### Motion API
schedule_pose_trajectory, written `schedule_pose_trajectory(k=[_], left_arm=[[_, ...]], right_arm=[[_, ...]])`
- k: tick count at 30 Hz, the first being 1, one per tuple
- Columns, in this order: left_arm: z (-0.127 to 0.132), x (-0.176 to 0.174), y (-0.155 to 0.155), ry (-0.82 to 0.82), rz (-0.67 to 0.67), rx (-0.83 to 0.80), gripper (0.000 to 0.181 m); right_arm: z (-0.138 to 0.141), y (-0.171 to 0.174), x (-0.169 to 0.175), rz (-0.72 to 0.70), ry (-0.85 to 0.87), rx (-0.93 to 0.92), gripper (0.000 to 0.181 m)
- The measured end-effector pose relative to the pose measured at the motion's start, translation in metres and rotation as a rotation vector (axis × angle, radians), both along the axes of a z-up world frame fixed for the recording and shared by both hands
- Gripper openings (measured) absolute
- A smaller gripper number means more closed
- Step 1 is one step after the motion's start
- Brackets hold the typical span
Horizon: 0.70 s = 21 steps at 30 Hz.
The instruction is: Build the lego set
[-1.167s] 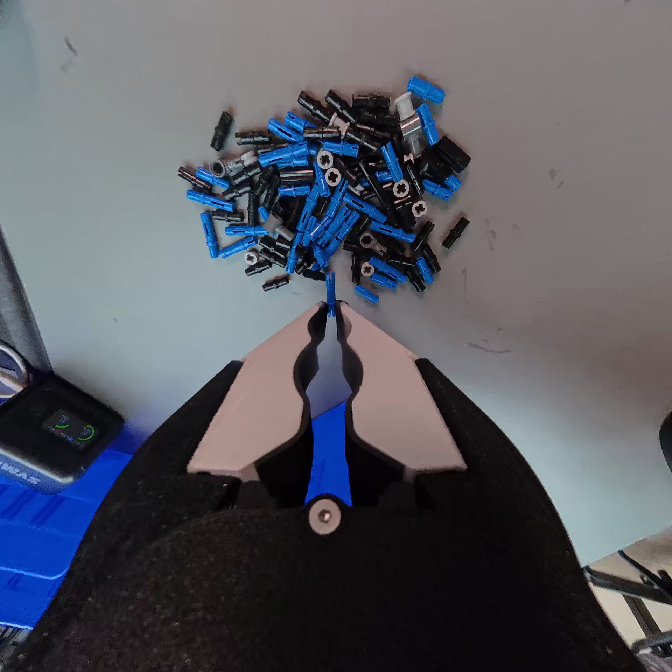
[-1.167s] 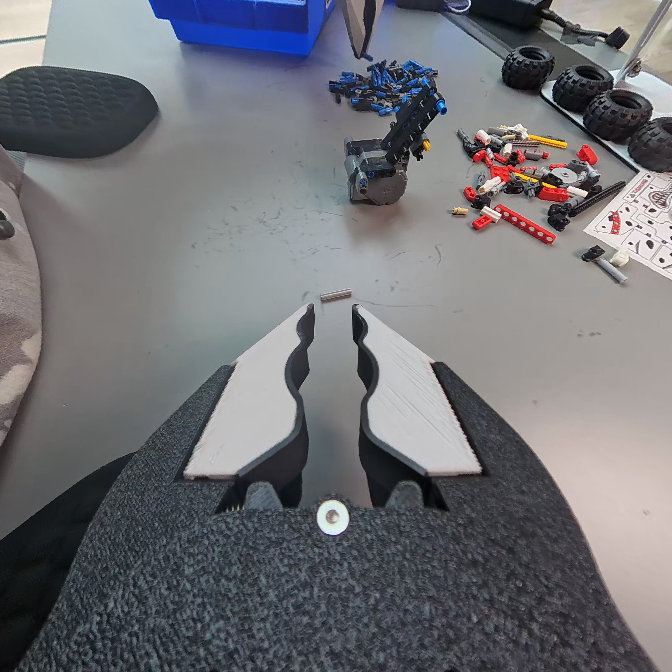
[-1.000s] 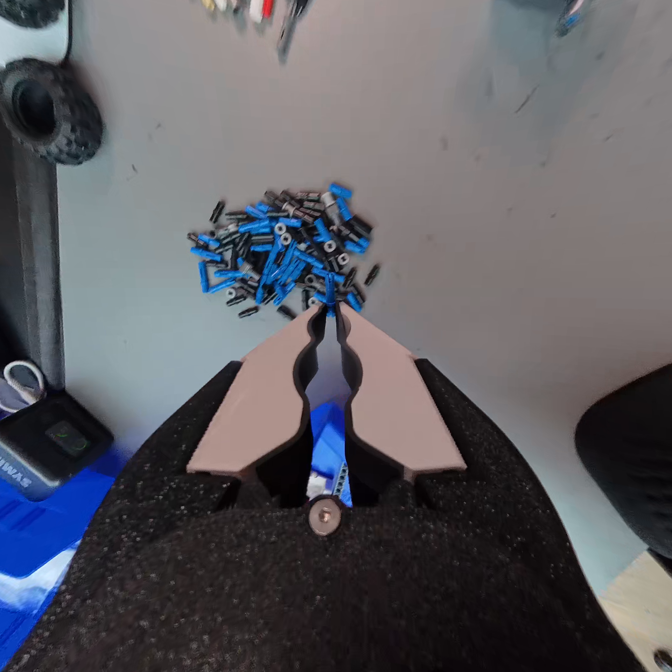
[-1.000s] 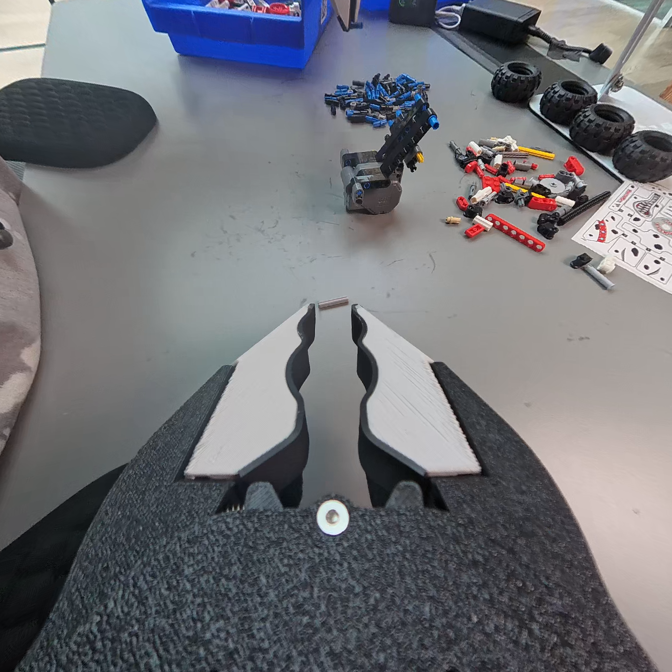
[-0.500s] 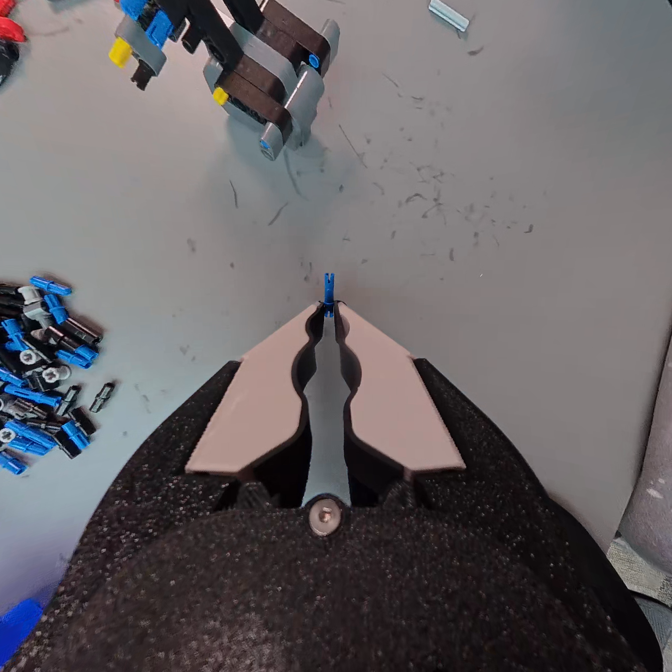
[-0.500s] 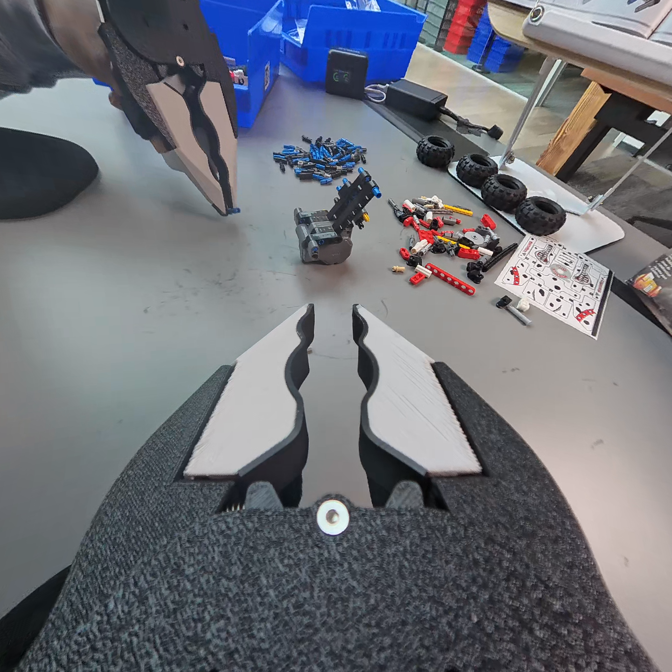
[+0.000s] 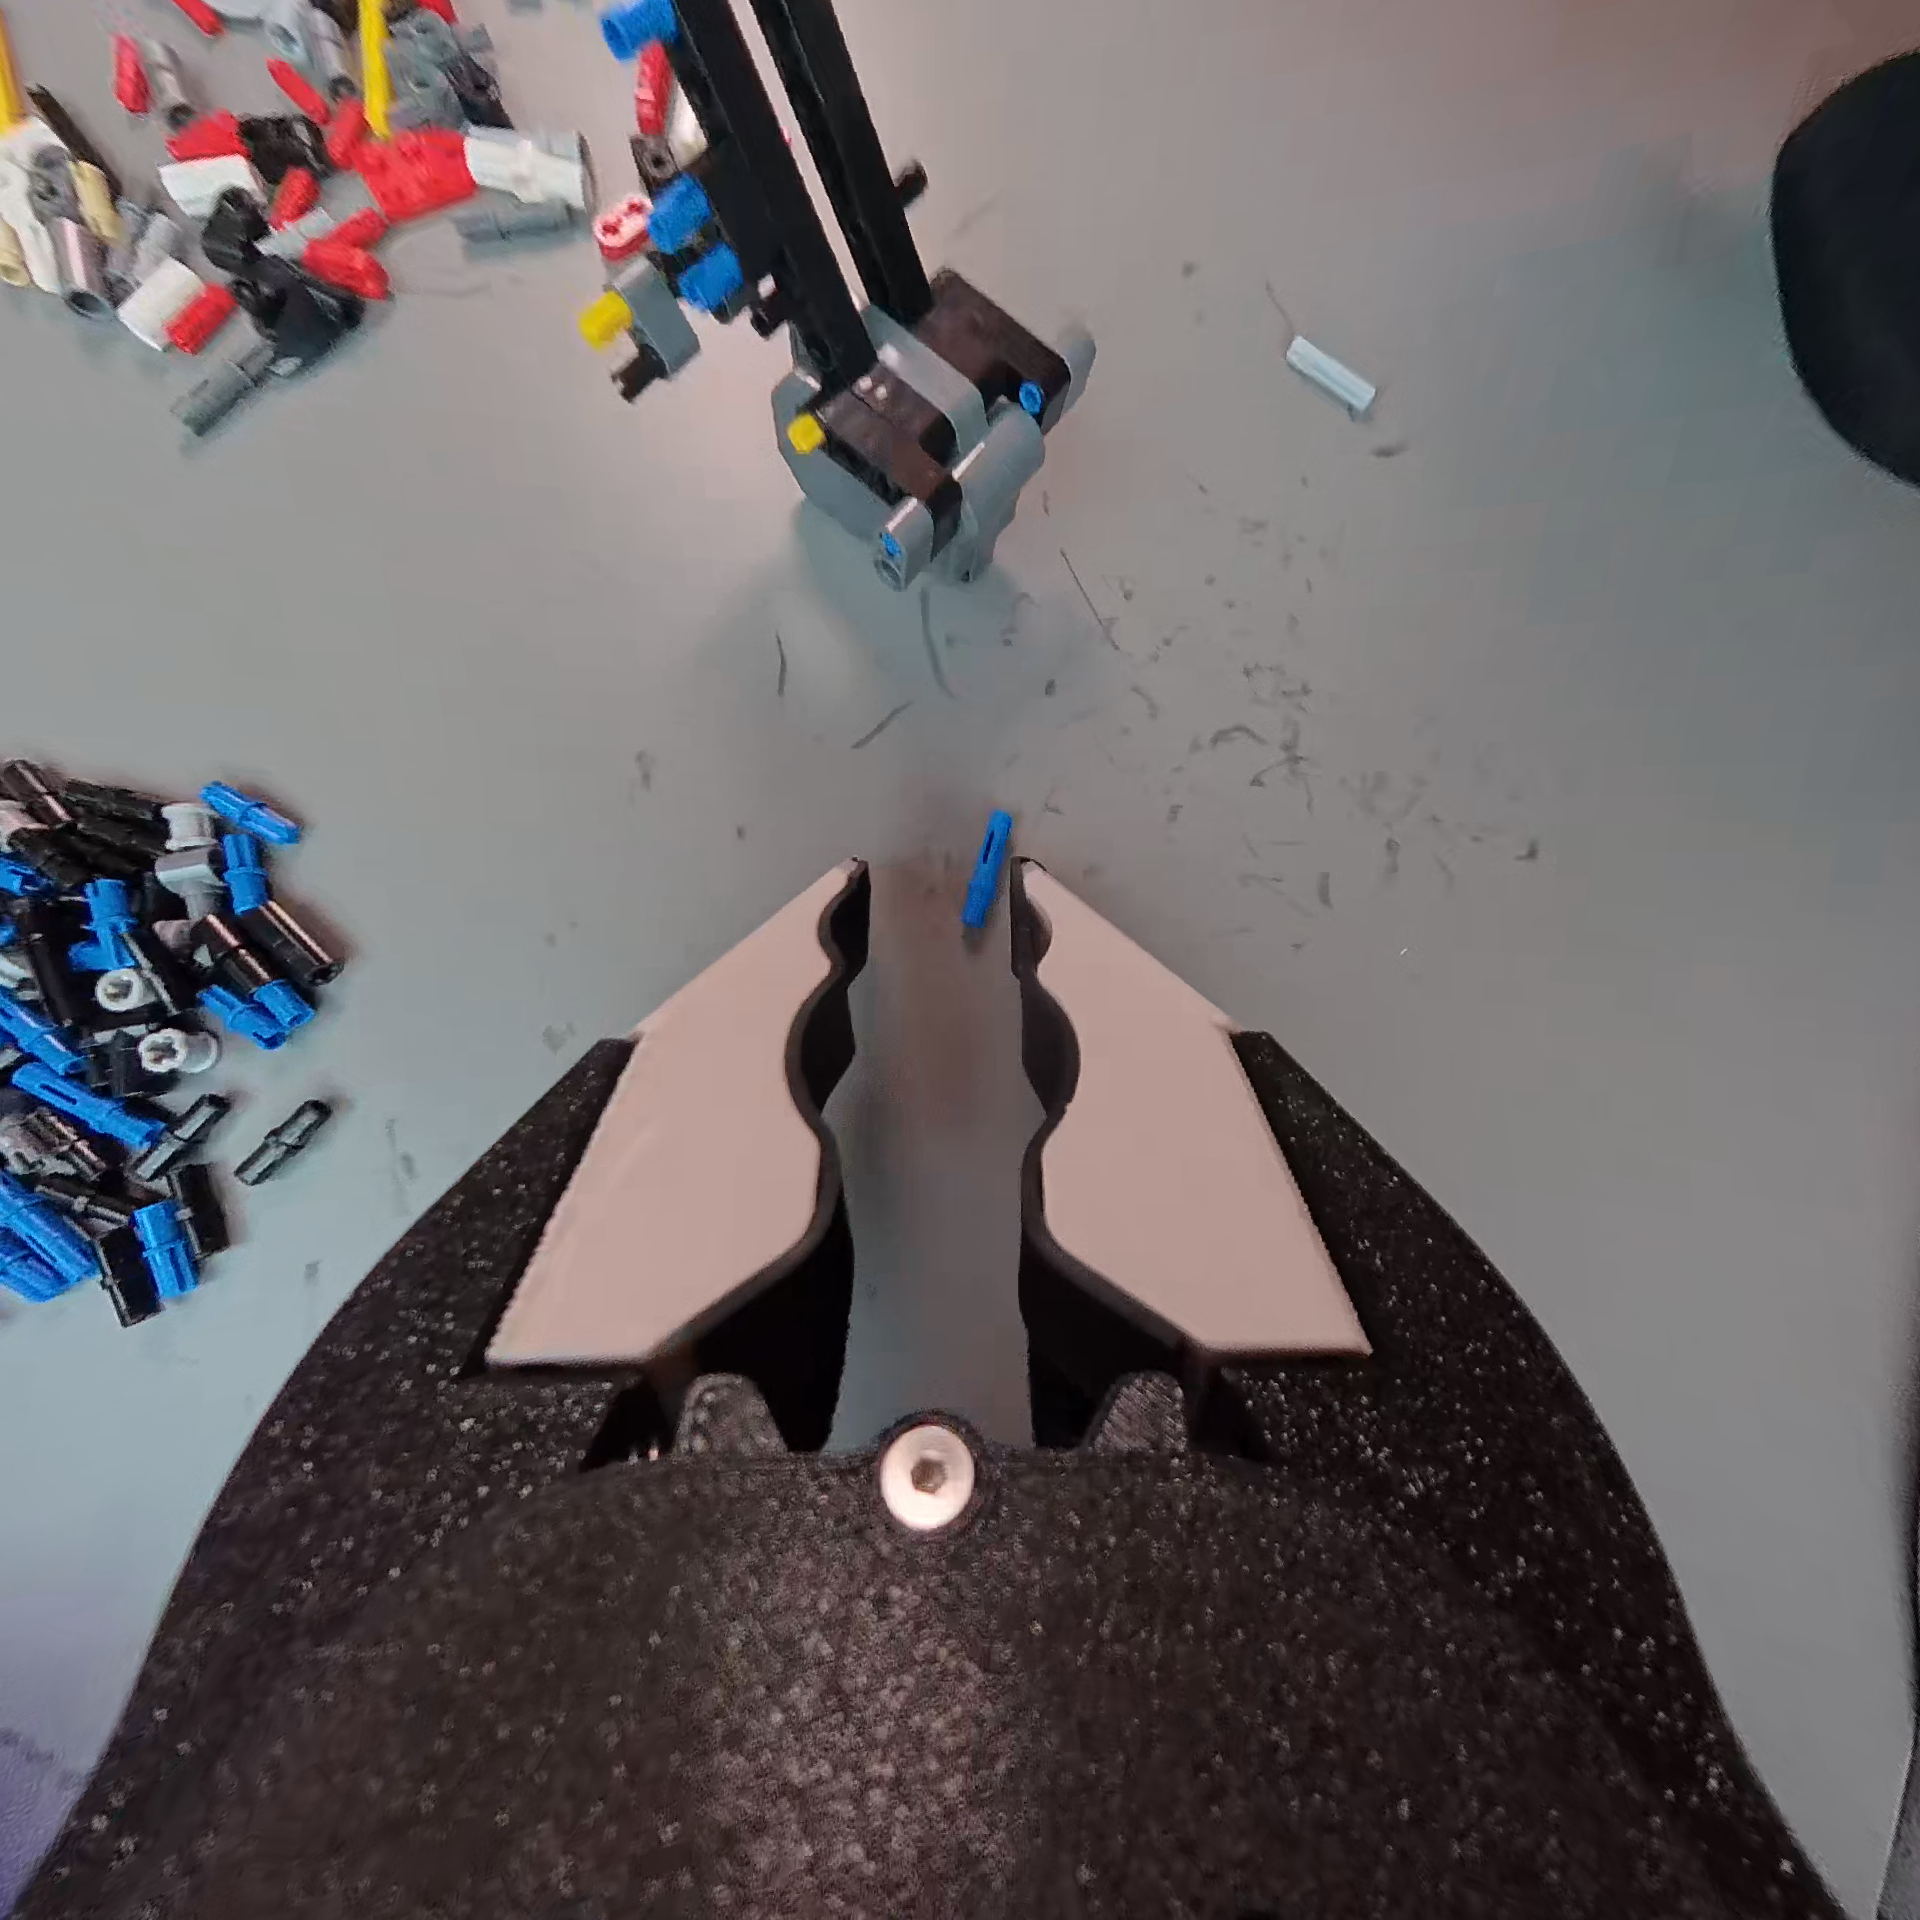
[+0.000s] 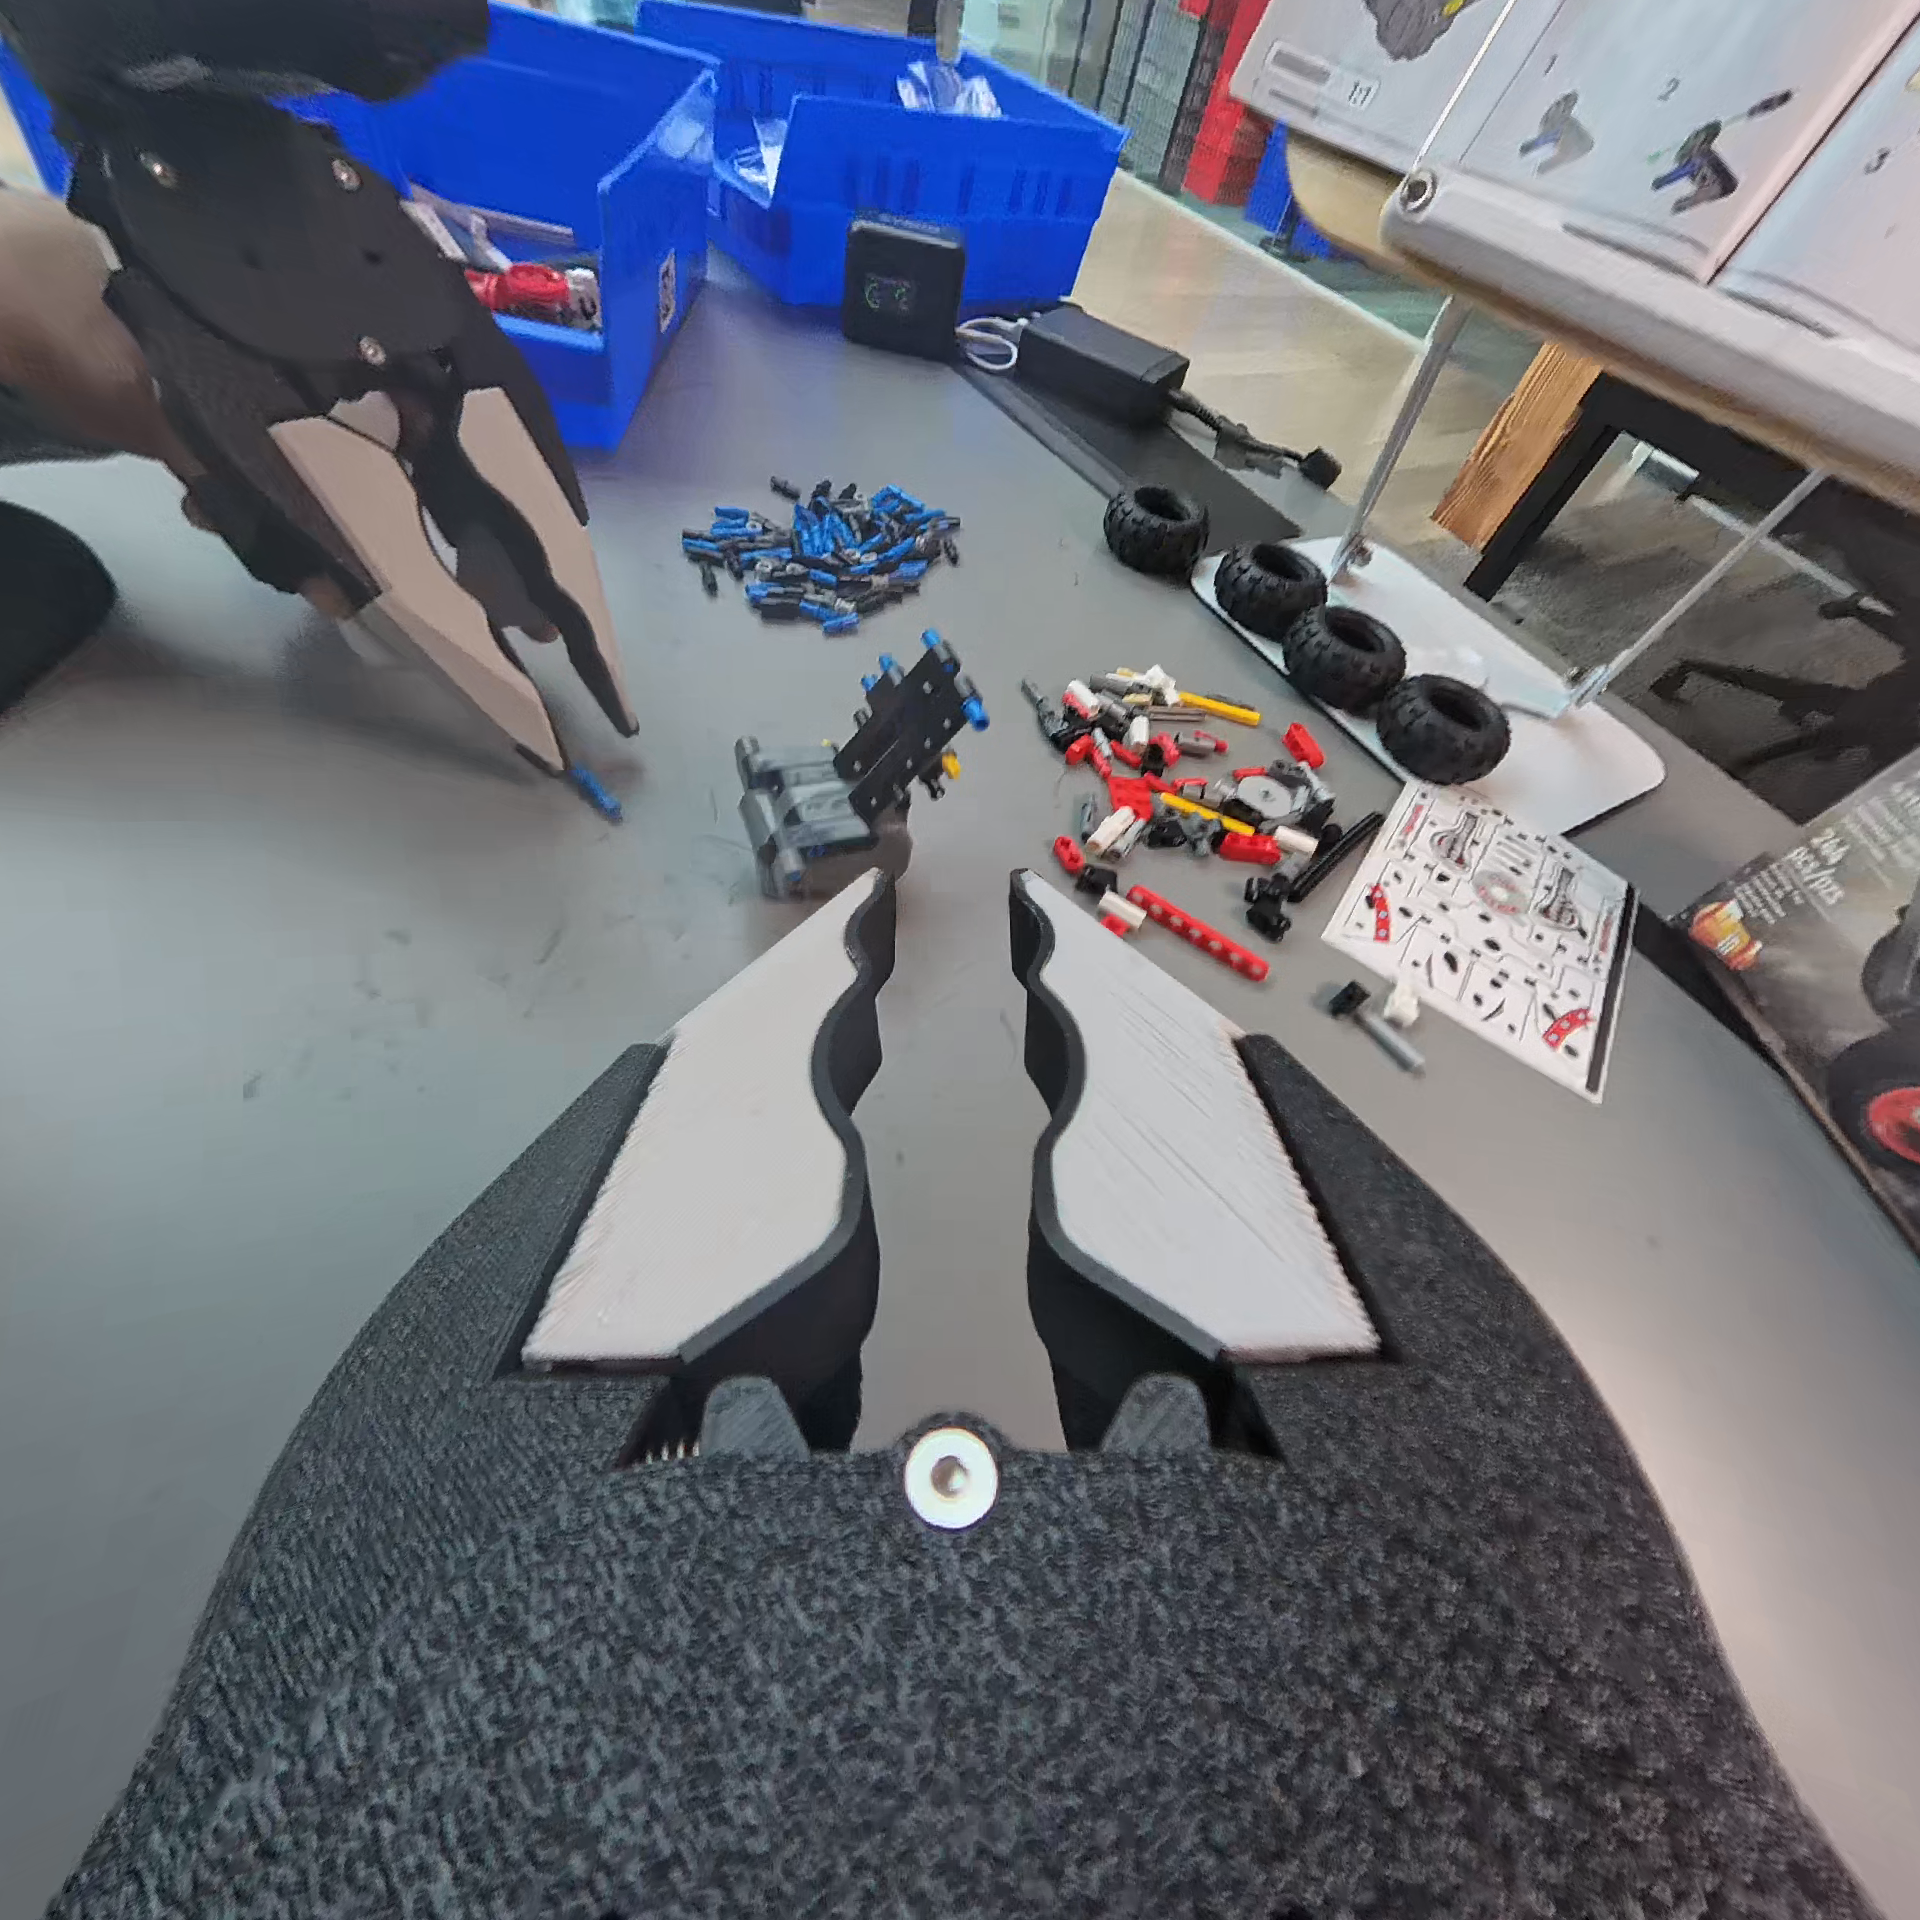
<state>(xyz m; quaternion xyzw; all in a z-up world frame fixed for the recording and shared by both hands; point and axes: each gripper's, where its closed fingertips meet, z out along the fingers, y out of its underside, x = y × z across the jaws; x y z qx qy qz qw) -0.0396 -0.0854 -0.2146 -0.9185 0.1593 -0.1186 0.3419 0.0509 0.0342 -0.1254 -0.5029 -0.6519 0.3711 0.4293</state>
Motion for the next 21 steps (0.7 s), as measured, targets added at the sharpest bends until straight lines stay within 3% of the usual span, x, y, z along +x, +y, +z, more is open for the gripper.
schedule_pose_trajectory(k=[1,6,12,17,21], left_arm=[[0.007,-0.001,0.003,-0.026,0.022,0.044,0.028],[0.061,-0.025,0.020,-0.176,0.200,0.381,0.037],[0.088,-0.065,0.018,-0.039,0.332,0.660,0.039],[0.099,-0.074,0.015,0.004,0.378,0.719,0.039],[0.101,-0.076,0.013,0.010,0.385,0.727,0.039]], right_arm=[[0.010,0.004,-0.010,-0.004,0.022,0.017,0.022],[0.081,0.035,-0.080,-0.043,0.211,0.111,0.020],[0.160,0.103,-0.188,-0.143,0.430,0.056,0.009],[0.176,0.160,-0.271,-0.230,0.428,0.066,0.001],[0.175,0.190,-0.307,-0.286,0.406,0.082,0.000]])
